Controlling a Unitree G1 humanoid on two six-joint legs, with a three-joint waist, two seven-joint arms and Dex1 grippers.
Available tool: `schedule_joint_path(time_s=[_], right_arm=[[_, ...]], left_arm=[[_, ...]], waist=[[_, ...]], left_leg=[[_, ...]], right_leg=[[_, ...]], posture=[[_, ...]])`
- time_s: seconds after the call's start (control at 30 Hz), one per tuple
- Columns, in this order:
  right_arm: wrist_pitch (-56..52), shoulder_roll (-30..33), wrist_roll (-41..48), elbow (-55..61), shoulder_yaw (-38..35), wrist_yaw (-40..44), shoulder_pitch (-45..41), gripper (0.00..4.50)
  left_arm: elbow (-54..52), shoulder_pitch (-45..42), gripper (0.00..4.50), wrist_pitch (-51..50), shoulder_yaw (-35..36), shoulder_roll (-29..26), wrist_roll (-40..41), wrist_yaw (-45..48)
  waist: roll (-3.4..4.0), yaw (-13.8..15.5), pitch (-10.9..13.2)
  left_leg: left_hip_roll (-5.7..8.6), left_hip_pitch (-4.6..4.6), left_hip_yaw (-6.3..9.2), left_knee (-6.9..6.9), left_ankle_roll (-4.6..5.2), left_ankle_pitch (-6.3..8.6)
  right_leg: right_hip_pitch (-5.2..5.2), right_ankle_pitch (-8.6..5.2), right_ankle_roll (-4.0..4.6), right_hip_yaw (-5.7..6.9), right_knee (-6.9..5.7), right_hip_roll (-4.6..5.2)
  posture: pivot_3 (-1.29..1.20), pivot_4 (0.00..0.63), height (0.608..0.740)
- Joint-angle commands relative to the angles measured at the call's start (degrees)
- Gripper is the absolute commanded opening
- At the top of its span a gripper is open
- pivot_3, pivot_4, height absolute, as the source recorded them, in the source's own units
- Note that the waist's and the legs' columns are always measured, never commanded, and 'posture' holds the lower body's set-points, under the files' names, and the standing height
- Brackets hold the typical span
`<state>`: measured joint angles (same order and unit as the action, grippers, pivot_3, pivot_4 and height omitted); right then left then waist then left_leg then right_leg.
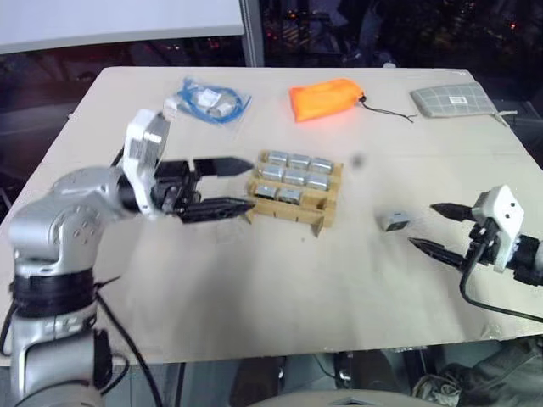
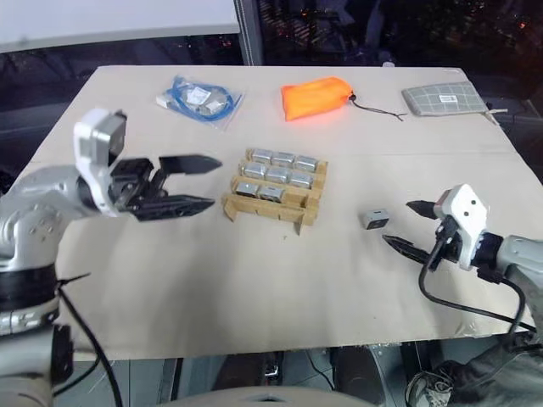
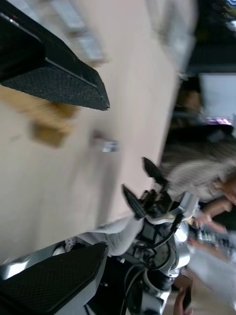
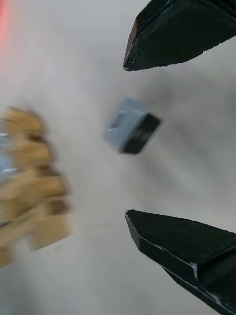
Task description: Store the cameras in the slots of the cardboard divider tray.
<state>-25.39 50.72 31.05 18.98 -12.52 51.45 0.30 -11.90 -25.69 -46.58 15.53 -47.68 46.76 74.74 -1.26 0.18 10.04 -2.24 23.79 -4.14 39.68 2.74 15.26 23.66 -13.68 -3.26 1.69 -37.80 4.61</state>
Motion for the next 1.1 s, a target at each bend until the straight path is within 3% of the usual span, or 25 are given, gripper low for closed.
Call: schedule_joint_path(time_s=[0.03, 0.47, 0.8, 1.1], right_arm=[[6.5, 0.5, -3.6, -6.3, 1.9, 4.8, -4.9, 4.5], [20.0, -1.1, -12.0, -32.1, 12.0, 20.7, -23.4, 4.5], [25.5, -2.4, -15.8, -42.3, 15.5, 28.2, -30.6, 4.5], [30.3, -5.6, -19.6, -48.9, 18.5, 30.7, -36.1, 4.5]], left_arm=[[-5.2, 2.8, 4.44, -0.8, 4.6, -2.0, 3.2, -2.8], [-15.3, 19.0, 4.44, 0.8, 11.5, -6.0, 4.8, -7.6], [-17.5, 23.3, 4.44, 3.0, 13.1, -10.5, 4.7, -6.3], [-18.1, 23.0, 4.44, 3.0, 12.5, -10.9, 5.8, -7.6]], waist=[[0.0, 0.2, 0.0], [0.04, -0.1, 0.0], [0.09, -0.4, 0.0], [0.11, -0.8, 0.1]], left_leg=[[0.0, -0.02, 0.0, 0.0, 0.0, 0.0], [0.01, -0.05, -0.06, -0.01, -0.03, -0.02], [0.0, -0.05, -0.06, -0.05, -0.04, -0.02], [0.0, -0.06, -0.06, -0.08, -0.05, -0.02]], right_leg=[[-0.01, 0.0, 0.0, 0.0, -0.02, 0.0], [-0.01, 0.0, 0.02, -0.03, 0.01, 0.02], [-0.01, 0.0, 0.03, -0.01, 0.03, 0.01], [0.0, 0.0, 0.03, -0.01, 0.03, 0.01]], posture=[[0.0, 0.15, 0.74], [0.0, 0.15, 0.74], [0.0, 0.15, 0.74], [0.0, 0.15, 0.74]])
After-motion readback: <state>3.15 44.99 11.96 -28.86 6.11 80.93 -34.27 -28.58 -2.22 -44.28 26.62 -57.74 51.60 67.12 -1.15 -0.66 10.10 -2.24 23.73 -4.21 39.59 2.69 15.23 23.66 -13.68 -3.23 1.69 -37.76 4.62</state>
